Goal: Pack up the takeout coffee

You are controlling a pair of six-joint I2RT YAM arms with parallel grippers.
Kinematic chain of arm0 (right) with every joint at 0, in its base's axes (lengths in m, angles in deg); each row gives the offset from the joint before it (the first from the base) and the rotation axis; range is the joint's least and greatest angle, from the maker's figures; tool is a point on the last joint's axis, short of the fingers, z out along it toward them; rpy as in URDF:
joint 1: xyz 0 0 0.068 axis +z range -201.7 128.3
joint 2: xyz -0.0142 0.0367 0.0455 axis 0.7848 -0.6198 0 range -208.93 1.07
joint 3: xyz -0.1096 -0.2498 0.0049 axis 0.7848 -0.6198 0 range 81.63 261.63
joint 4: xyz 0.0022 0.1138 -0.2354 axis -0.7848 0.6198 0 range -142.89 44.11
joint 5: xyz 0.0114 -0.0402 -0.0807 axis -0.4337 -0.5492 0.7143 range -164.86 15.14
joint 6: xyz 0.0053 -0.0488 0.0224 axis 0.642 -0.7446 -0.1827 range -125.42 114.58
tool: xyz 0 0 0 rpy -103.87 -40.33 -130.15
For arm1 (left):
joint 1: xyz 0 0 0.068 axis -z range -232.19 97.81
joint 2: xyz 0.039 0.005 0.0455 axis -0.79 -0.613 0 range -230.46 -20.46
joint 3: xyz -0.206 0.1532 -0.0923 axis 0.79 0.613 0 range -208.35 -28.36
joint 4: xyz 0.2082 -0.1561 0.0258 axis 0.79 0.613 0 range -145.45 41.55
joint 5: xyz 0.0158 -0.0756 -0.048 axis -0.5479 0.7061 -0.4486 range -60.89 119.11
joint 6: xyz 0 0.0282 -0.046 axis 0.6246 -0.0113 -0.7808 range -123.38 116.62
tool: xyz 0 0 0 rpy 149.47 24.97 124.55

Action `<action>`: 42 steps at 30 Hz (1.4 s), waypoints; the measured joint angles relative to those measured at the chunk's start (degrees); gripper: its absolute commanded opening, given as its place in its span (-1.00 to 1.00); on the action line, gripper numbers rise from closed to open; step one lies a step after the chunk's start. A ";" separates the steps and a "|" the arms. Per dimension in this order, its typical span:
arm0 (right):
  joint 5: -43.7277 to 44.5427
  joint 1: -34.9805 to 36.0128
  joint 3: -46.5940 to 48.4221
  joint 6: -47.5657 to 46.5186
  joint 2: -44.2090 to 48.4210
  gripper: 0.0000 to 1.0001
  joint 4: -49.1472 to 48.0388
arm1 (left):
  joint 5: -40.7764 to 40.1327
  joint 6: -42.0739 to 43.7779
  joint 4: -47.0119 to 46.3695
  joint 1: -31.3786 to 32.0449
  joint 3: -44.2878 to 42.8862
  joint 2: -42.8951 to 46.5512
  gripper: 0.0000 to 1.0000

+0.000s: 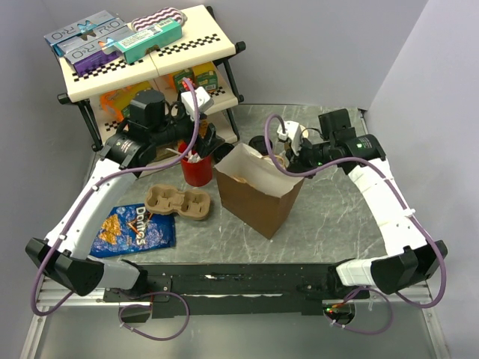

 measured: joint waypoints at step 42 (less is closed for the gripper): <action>-1.29 -32.44 -2.62 -15.58 10.08 0.73 7.50 | -5.20 1.18 -3.50 6.78 -17.38 -29.44 0.99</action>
